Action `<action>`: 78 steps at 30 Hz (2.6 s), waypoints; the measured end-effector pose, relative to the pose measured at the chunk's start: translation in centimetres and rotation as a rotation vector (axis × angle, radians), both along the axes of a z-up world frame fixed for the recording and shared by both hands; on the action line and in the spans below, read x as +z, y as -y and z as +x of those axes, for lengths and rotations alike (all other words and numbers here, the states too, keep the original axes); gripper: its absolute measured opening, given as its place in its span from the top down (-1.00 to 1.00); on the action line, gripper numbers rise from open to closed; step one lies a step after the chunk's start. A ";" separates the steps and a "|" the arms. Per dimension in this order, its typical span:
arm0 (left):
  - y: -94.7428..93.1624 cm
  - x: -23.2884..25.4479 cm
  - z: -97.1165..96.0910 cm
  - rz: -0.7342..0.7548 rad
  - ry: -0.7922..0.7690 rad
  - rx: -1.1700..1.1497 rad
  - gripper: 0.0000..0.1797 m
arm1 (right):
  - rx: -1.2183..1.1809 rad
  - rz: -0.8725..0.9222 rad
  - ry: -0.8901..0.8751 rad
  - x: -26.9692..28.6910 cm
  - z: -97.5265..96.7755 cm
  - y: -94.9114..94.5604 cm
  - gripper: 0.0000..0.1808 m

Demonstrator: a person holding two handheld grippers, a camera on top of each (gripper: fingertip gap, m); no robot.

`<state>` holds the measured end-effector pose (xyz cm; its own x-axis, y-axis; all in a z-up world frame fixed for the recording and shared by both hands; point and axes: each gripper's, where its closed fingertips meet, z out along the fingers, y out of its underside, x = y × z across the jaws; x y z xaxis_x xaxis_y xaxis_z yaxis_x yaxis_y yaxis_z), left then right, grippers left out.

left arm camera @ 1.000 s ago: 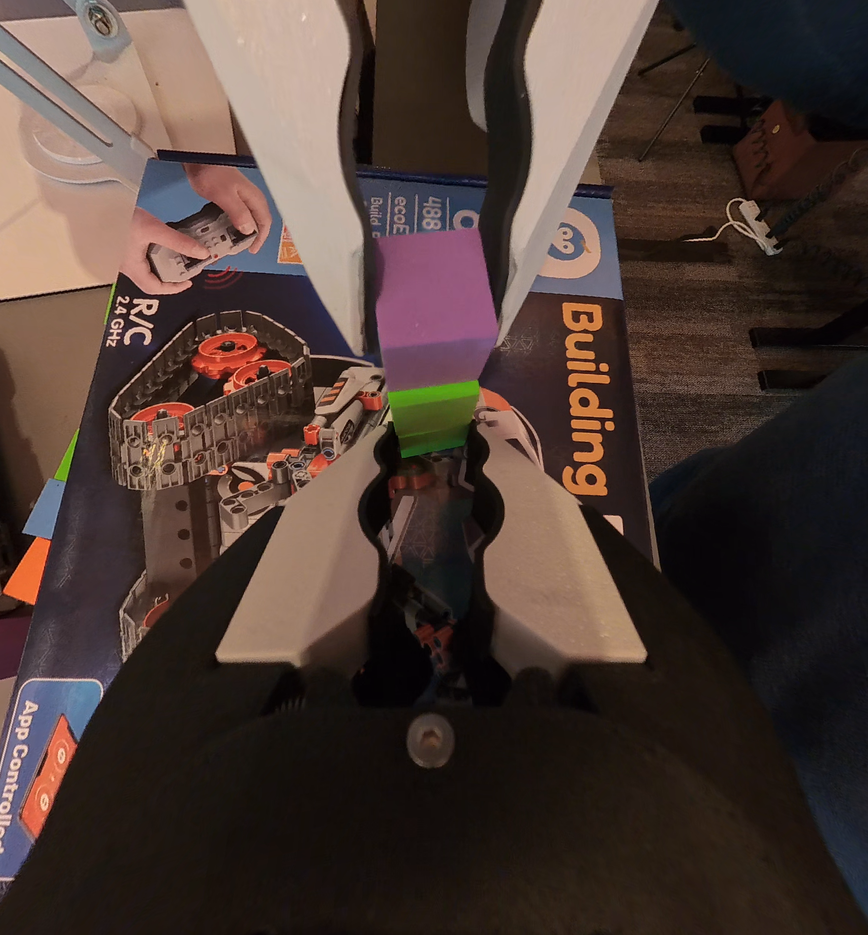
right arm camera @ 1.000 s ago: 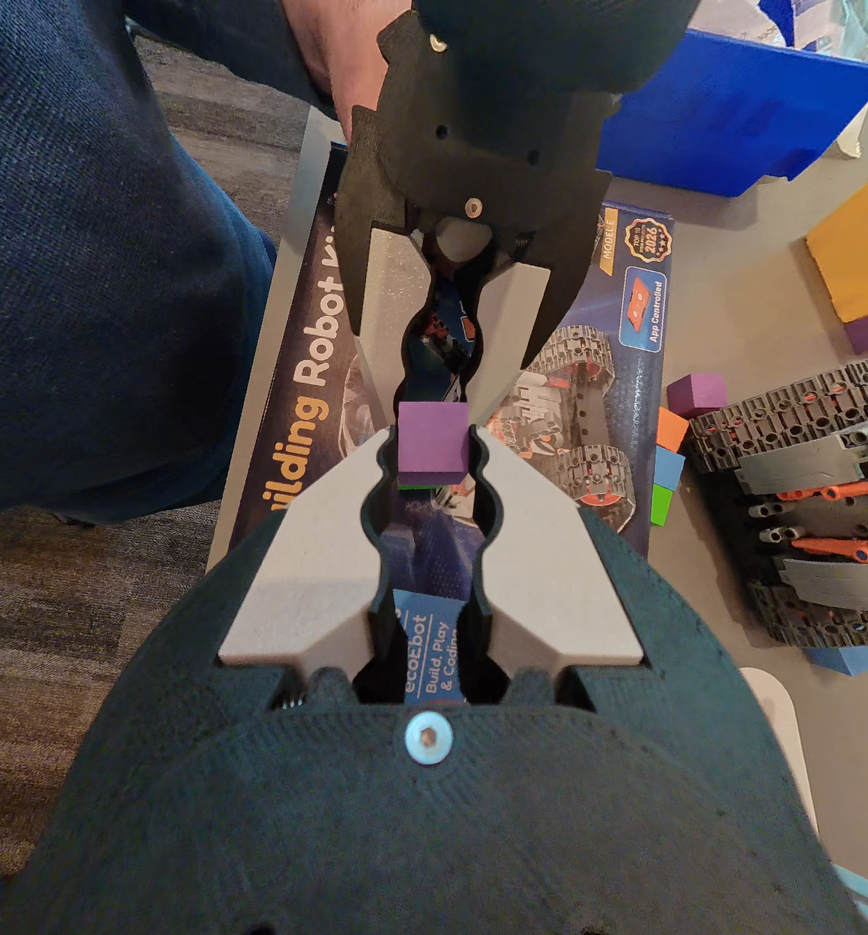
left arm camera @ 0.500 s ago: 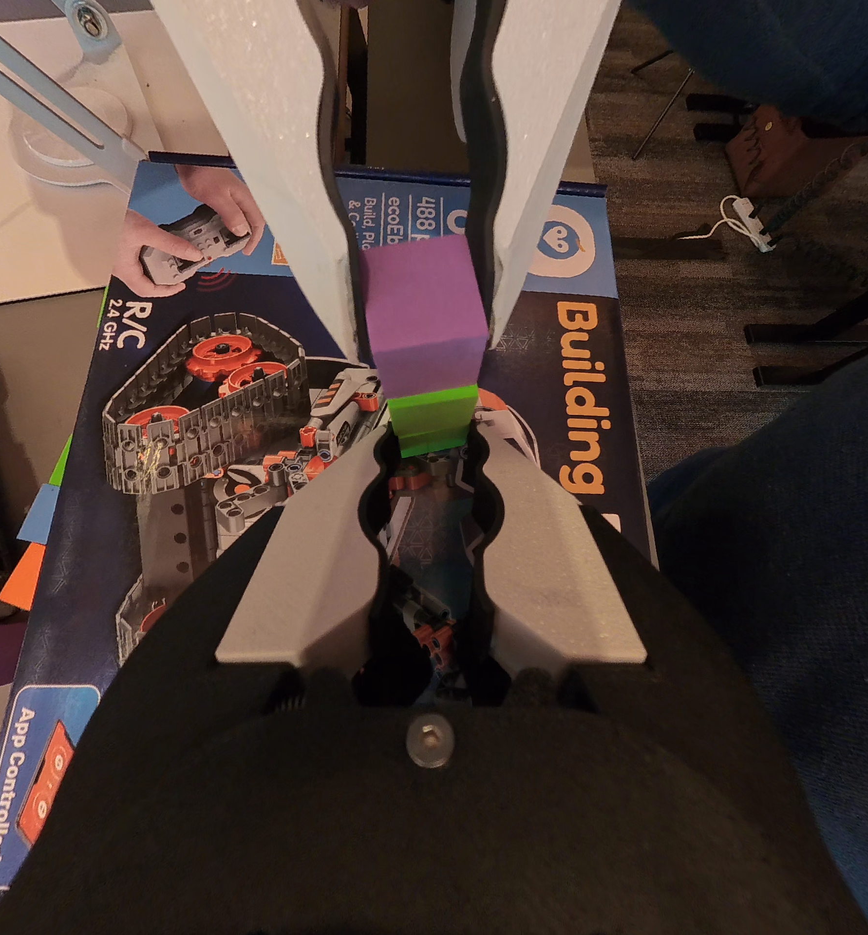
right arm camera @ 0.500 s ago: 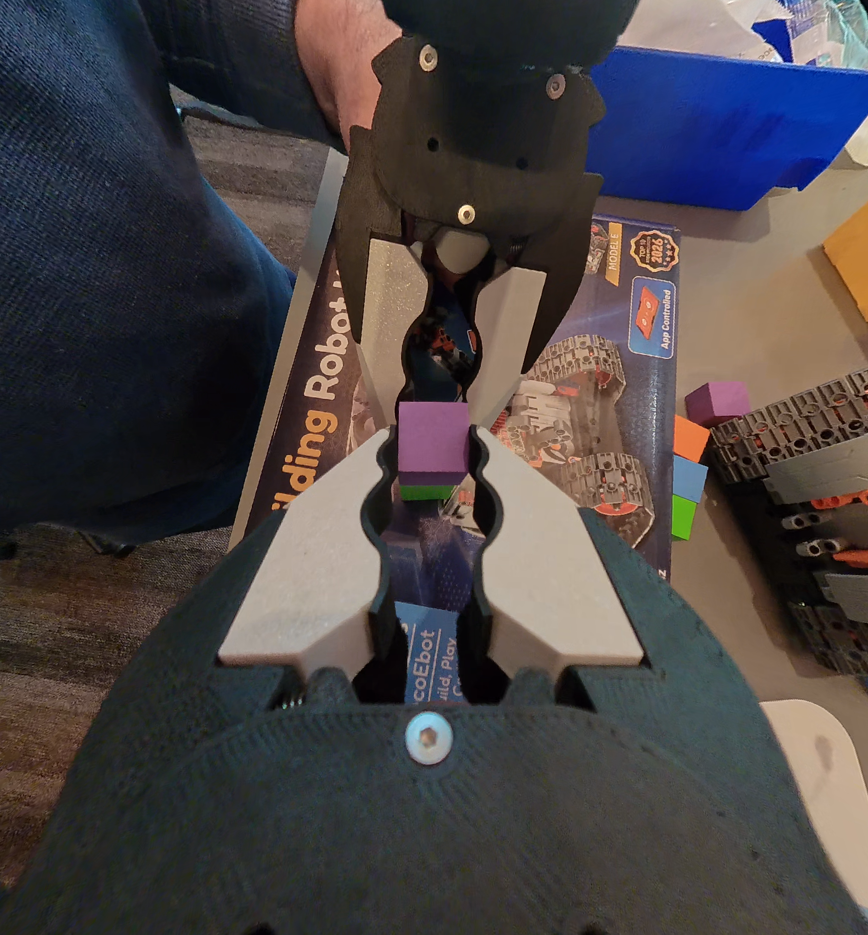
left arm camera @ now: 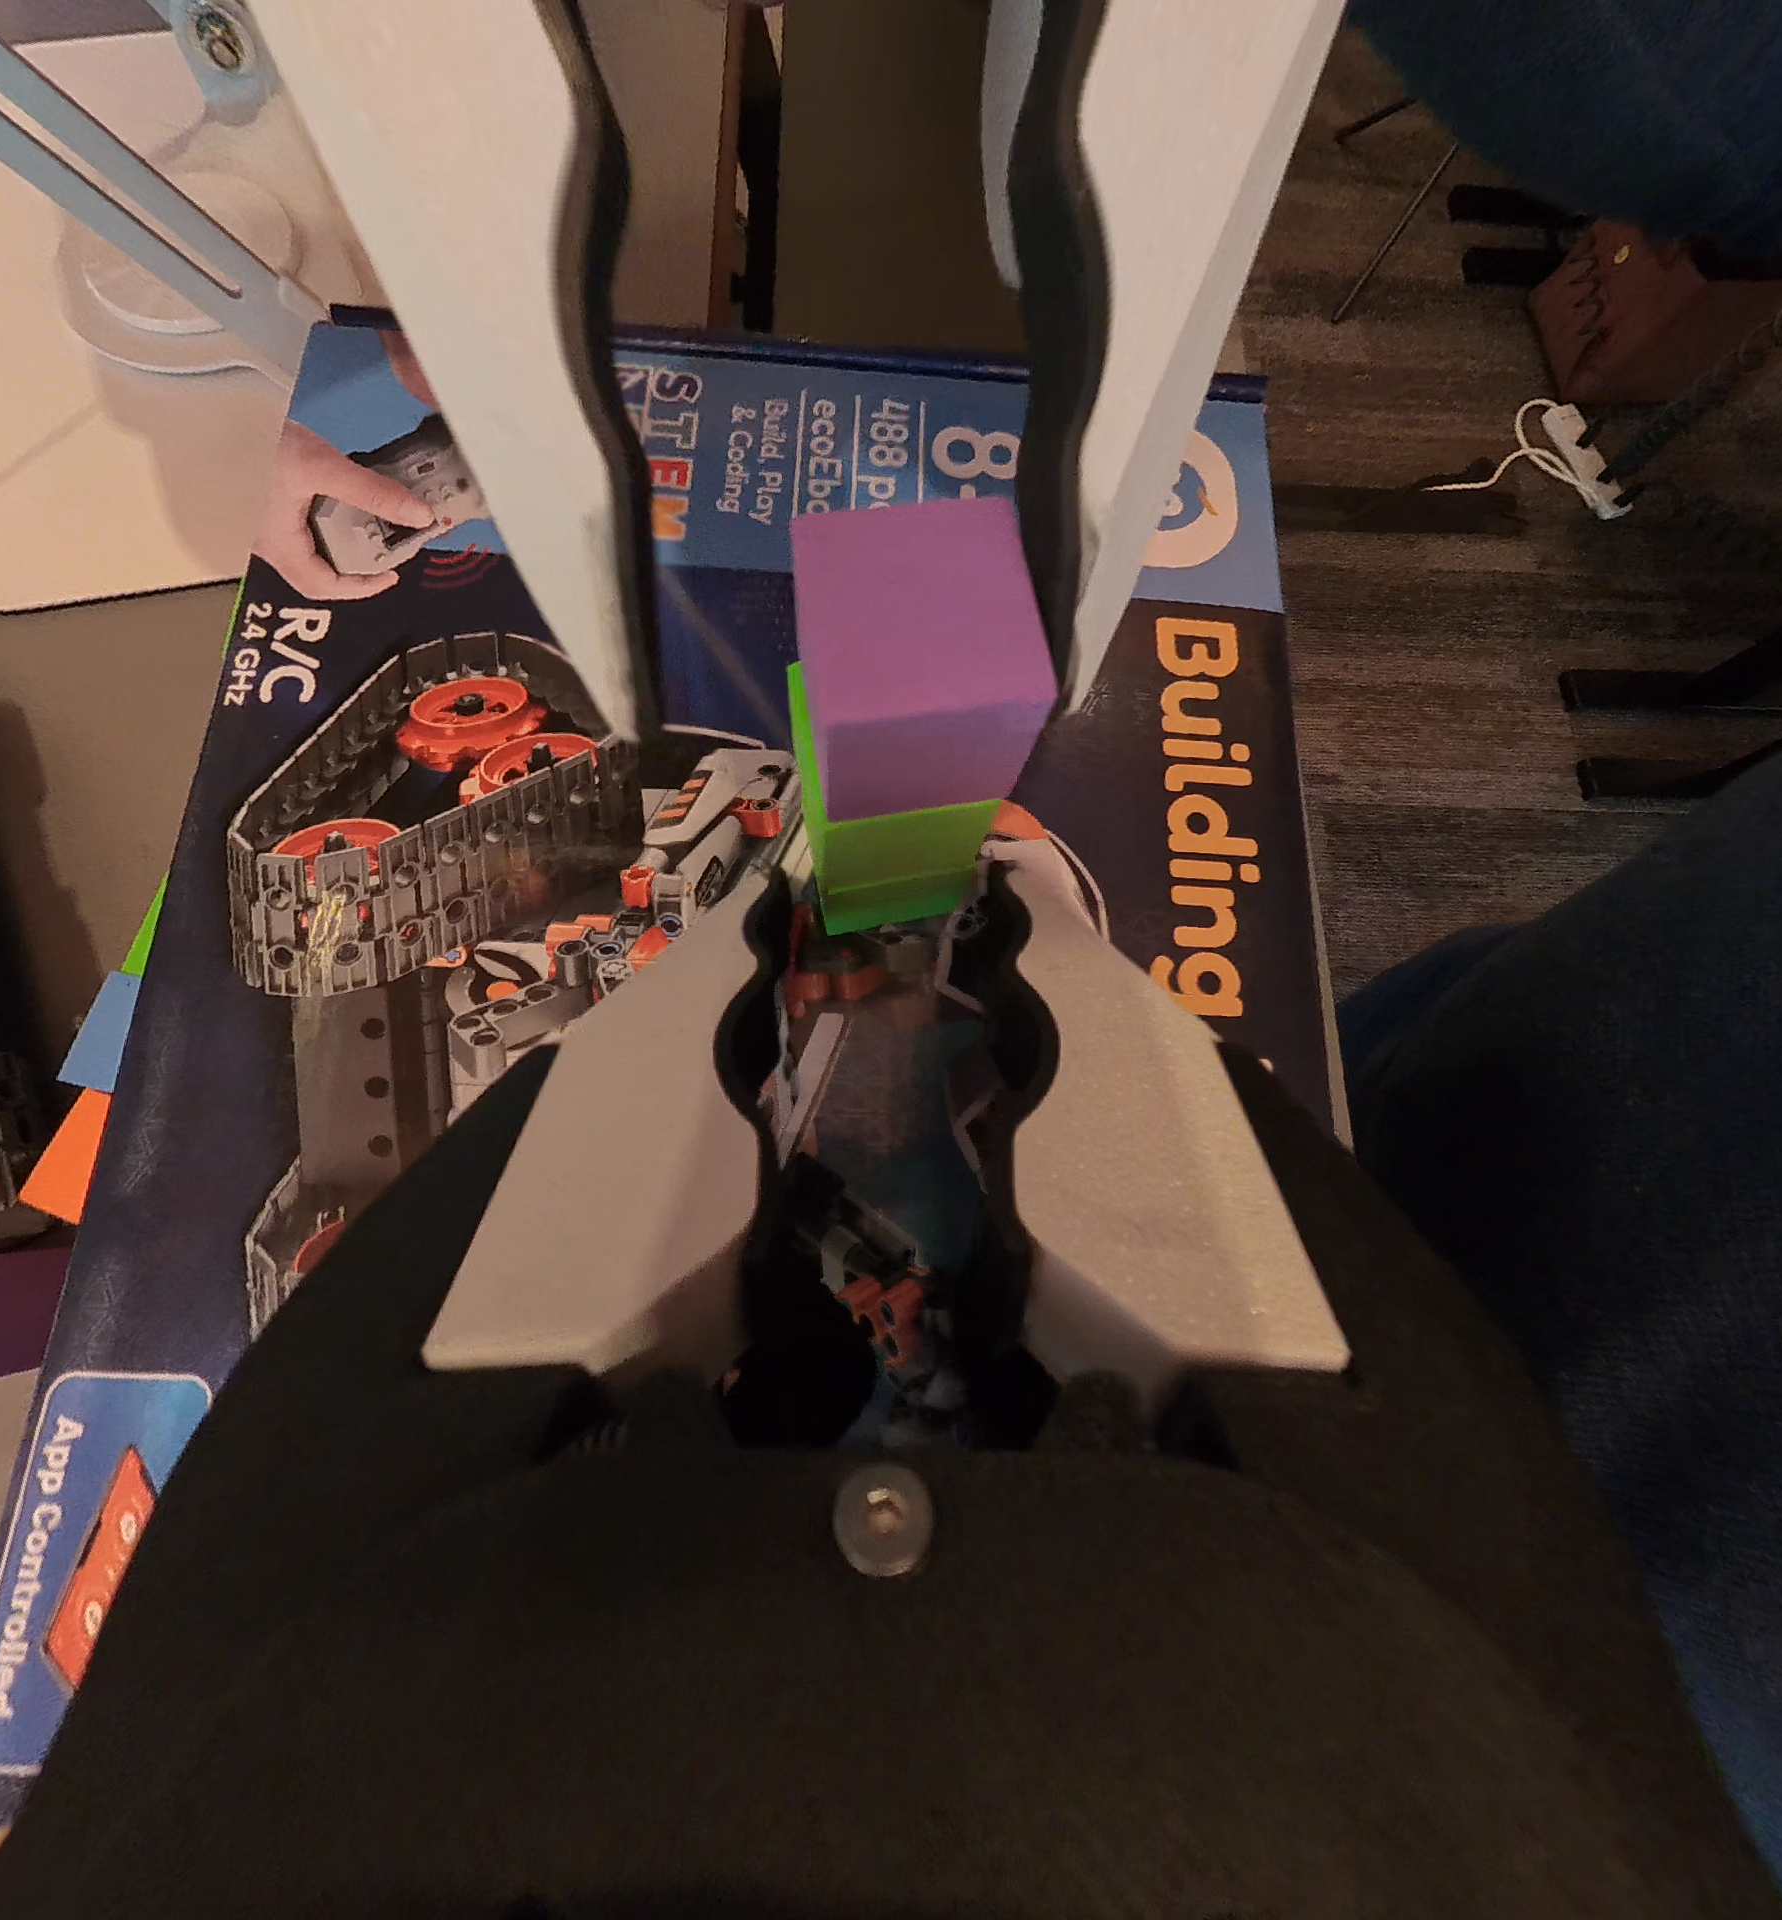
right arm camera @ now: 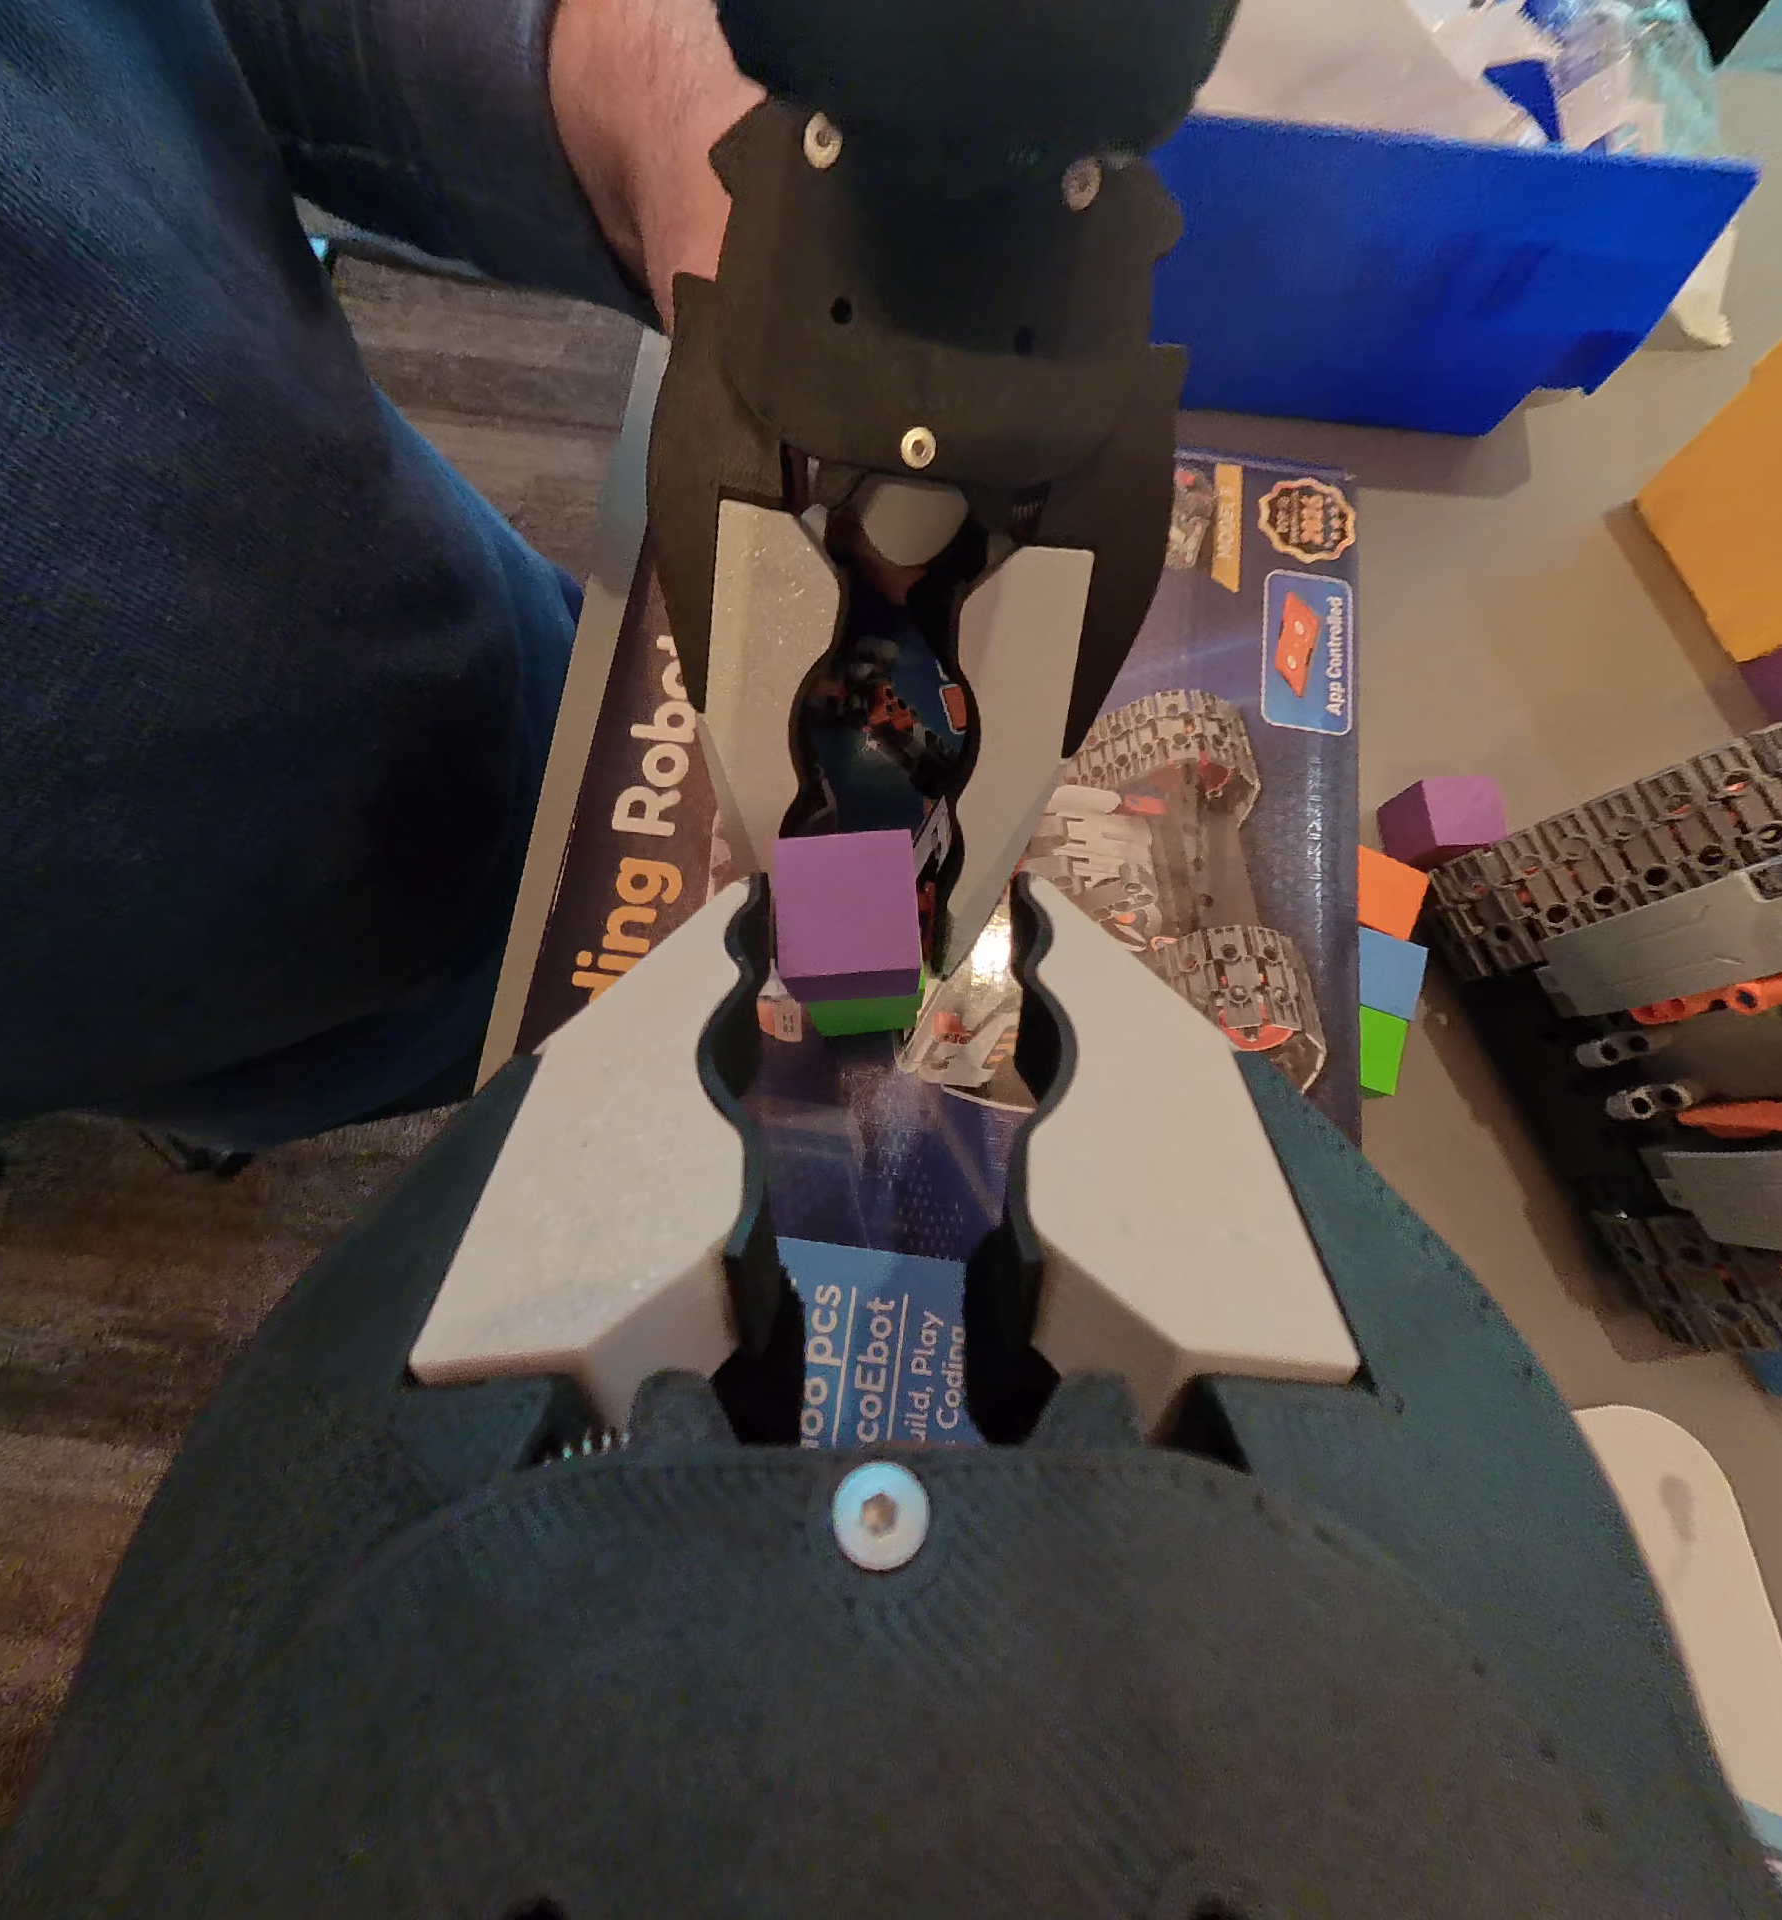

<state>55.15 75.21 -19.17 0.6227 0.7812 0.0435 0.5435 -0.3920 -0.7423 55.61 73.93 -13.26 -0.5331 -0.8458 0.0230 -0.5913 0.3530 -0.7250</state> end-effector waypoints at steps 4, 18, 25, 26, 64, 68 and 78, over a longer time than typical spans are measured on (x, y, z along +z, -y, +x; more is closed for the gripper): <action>0.3 0.7 0.7 -0.016 -0.013 0.068 0.42 | -0.047 -0.057 0.014 1.4 -0.5 -0.4 0.43; 13.8 8.2 -1.3 -0.295 0.006 0.503 0.48 | -0.295 -0.229 0.192 1.4 -4.3 -2.1 0.51; 20.0 0.3 -3.2 -0.387 0.335 0.590 0.40 | -0.310 -0.270 0.255 0.3 -4.6 -1.9 0.55; 20.5 -0.2 -3.7 -0.377 0.322 0.601 0.40 | -0.308 -0.272 0.264 0.2 -4.6 -2.0 0.55; 19.4 -4.5 -4.4 0.017 0.500 0.524 0.50 | -0.299 -0.273 0.296 -0.1 -5.4 -4.9 0.64; 20.3 -4.8 -4.3 0.036 0.537 0.525 0.59 | -0.305 -0.277 0.296 0.0 -5.5 -5.0 0.64; 21.4 -4.8 -4.7 0.007 0.500 0.552 0.66 | -0.310 -0.280 0.299 0.0 -5.6 -4.8 0.65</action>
